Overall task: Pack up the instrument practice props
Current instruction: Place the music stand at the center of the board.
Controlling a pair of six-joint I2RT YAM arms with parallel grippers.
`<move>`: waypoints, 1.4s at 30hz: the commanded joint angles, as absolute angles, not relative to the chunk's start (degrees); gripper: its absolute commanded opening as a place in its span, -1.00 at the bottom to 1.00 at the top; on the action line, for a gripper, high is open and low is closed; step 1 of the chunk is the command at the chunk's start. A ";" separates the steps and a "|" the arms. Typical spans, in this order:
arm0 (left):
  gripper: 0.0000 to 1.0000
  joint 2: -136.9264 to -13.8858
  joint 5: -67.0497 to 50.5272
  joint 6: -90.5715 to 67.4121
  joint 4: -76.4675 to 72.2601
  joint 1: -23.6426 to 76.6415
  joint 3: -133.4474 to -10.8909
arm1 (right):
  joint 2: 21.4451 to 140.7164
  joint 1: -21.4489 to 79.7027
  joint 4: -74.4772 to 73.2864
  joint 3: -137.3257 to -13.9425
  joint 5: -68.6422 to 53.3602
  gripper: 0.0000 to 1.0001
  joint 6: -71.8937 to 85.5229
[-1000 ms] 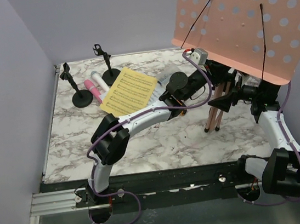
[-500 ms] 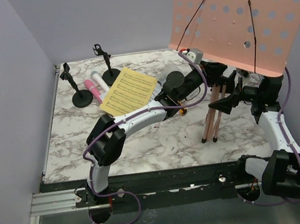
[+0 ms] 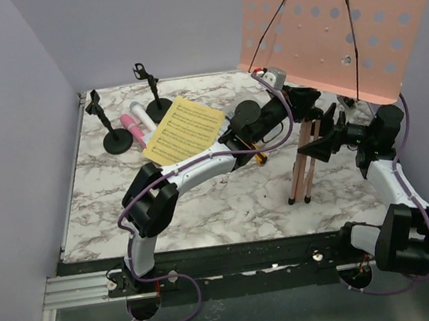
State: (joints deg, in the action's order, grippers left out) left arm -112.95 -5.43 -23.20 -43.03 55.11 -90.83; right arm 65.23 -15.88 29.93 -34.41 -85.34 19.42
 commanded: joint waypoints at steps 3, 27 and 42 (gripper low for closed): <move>-1.00 -106.61 -7.40 -23.82 -52.73 54.01 -92.65 | 64.51 -16.22 35.99 -33.39 -85.81 0.99 23.79; -1.00 -110.69 -10.41 -22.24 -46.19 53.62 -103.05 | 66.62 -12.53 44.59 -30.79 -80.33 0.78 33.05; -1.00 -113.61 -11.78 -23.47 -40.15 52.21 -106.70 | 70.15 -11.52 51.68 -27.75 -75.66 0.62 39.73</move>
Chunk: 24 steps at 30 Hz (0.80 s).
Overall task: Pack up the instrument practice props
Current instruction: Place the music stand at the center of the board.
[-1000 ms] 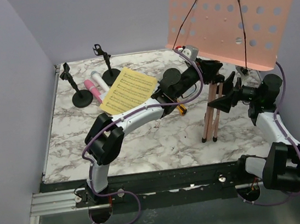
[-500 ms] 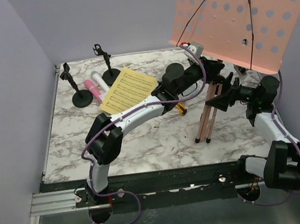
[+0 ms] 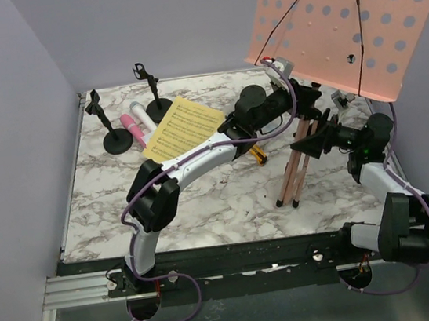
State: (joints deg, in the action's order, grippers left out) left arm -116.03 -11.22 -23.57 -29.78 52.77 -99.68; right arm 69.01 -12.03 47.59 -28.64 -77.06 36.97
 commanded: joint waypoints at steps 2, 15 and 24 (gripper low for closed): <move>-1.00 -114.06 -11.75 -23.38 -38.23 52.12 -108.01 | 70.81 -11.32 52.49 -27.52 -75.03 0.62 41.07; -1.00 -116.20 -11.34 -25.79 -33.24 50.56 -110.38 | 72.70 -8.96 54.53 -25.88 -70.53 0.57 45.51; -1.00 -117.44 -12.72 -29.04 -32.87 48.74 -110.16 | 73.40 -8.15 55.21 -24.47 -66.60 0.57 46.83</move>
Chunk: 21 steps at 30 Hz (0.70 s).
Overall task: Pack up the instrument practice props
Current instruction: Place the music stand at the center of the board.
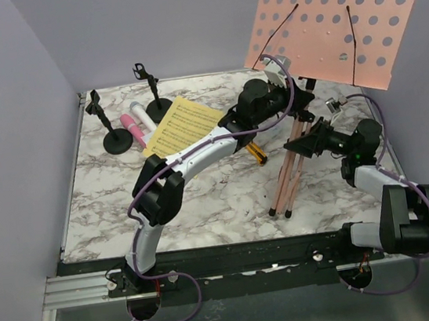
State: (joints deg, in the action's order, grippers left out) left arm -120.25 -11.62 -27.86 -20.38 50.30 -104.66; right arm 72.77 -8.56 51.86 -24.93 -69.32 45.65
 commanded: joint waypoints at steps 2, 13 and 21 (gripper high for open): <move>-1.00 -117.64 -12.92 -29.43 -32.95 48.48 -109.89 | 74.07 -8.10 55.11 -24.35 -65.82 0.57 47.09; -1.00 -118.38 -13.69 -31.10 -33.13 47.21 -107.46 | 77.13 -8.11 53.05 -24.13 -62.23 0.57 47.19; -1.00 -119.56 -14.88 -32.82 -33.62 45.94 -106.79 | 77.57 -8.12 52.49 -24.34 -62.03 0.60 46.63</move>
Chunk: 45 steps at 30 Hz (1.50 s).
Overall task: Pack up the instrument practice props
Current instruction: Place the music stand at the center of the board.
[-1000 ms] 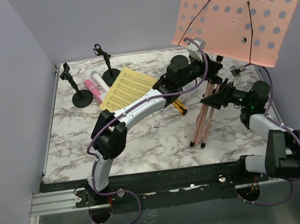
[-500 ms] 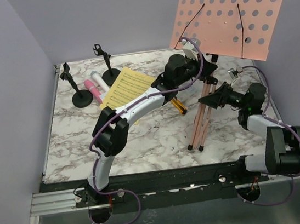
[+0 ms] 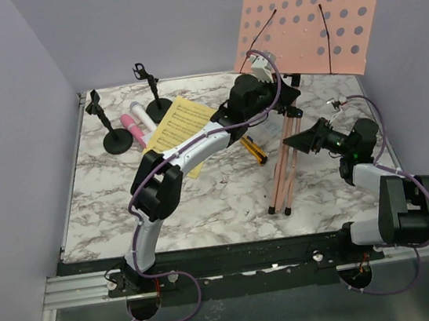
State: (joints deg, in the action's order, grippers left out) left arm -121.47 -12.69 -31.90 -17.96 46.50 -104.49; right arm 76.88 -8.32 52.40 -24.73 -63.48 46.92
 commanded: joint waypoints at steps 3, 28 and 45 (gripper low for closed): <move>-1.00 -120.12 -15.44 -33.97 -34.00 45.44 -106.87 | 77.78 -8.16 52.14 -24.69 -62.37 0.62 45.95; -1.00 -124.09 -19.42 -38.84 -34.56 44.41 -110.57 | 77.06 -6.69 40.29 -28.15 -59.20 0.59 36.59; -1.00 -127.74 -19.69 -40.86 -34.98 43.60 -111.99 | 75.85 -9.26 34.96 -29.44 -54.90 0.61 32.70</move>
